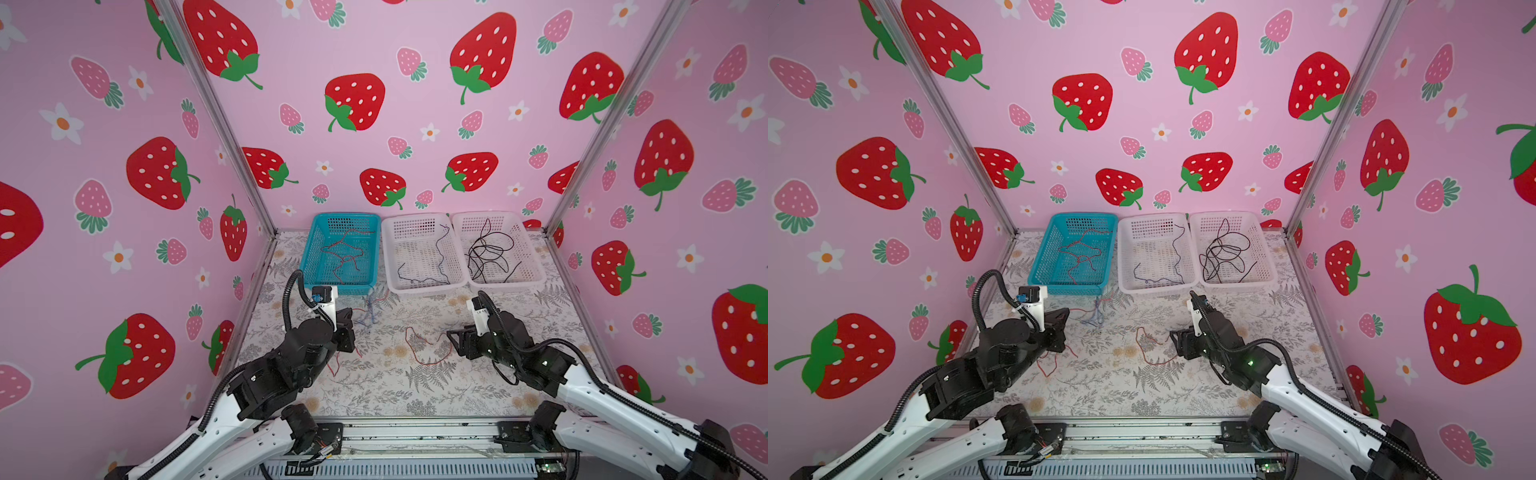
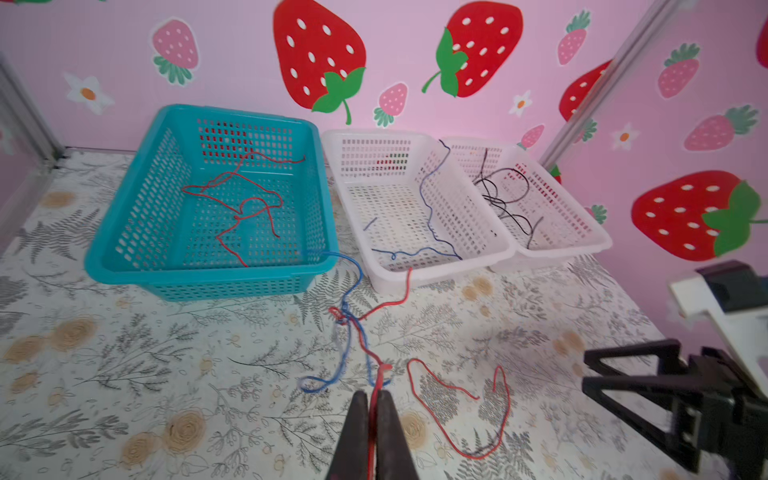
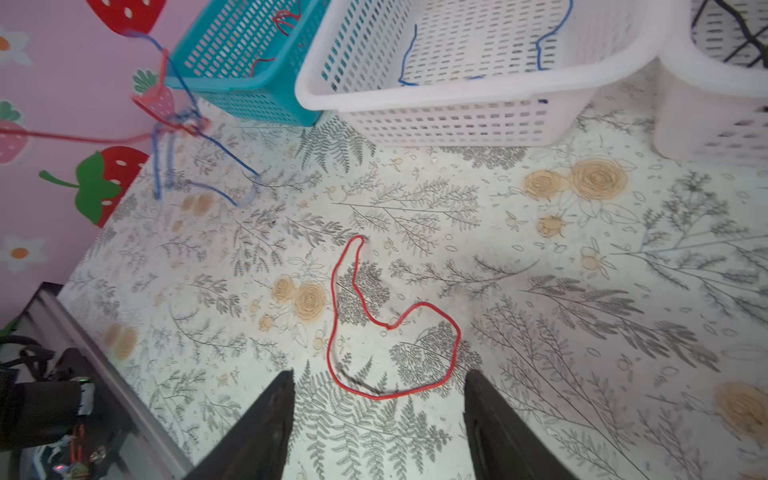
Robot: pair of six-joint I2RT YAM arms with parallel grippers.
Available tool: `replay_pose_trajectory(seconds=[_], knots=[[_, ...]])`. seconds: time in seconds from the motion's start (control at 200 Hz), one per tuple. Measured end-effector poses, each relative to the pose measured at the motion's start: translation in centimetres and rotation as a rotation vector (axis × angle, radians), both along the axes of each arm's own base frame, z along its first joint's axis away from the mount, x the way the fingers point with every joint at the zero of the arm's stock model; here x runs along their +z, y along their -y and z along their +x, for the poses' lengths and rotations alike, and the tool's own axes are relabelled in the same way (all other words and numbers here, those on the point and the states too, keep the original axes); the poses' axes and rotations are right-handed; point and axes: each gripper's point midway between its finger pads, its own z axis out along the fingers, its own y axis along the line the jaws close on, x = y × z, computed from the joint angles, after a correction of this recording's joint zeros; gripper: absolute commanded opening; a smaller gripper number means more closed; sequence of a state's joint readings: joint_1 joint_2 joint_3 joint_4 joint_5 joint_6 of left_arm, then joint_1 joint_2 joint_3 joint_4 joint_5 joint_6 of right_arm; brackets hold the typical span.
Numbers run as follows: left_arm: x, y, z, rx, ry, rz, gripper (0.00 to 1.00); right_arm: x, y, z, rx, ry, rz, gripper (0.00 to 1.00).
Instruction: Untangle the cables
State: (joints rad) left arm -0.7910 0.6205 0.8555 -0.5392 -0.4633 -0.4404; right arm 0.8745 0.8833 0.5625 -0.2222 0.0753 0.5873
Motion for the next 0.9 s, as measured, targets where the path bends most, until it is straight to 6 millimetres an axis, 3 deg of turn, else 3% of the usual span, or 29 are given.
replay_pose_trajectory(seconds=[0.055,0.18,0.26,0.495,0.54,0.595,0.75,0.9], knots=[[0.9,-1.2,0.3,0.039,0.013,-0.013,0.00,-1.1,0.4,0.0,-0.014,-0.015,-0.030,0.70],[2.4,-2.4,0.1,0.058,0.041,-0.057,0.00,-5.7,1.2,-0.4,-0.023,-0.095,-0.137,0.70],[2.2,-2.5,-0.4,0.041,0.031,-0.058,0.00,-8.2,1.6,-0.4,-0.031,-0.133,-0.200,0.68],[1.7,-2.2,-2.3,-0.044,-0.008,-0.053,0.00,-12.2,0.9,0.7,-0.023,-0.156,-0.292,0.58],[1.9,-2.1,-2.7,-0.064,-0.007,-0.059,0.00,-12.7,0.6,0.9,-0.017,-0.154,-0.301,0.53],[2.0,-2.0,-3.2,-0.086,-0.011,-0.064,0.00,-12.7,0.2,1.5,-0.018,-0.134,-0.293,0.32],[1.7,-1.8,-4.8,-0.148,-0.029,-0.074,0.00,-13.0,-0.8,2.7,-0.012,-0.097,-0.297,0.01],[1.3,-2.1,-6.0,-0.181,-0.040,-0.073,0.00,-11.9,-1.6,3.3,-0.001,-0.062,-0.267,0.00]])
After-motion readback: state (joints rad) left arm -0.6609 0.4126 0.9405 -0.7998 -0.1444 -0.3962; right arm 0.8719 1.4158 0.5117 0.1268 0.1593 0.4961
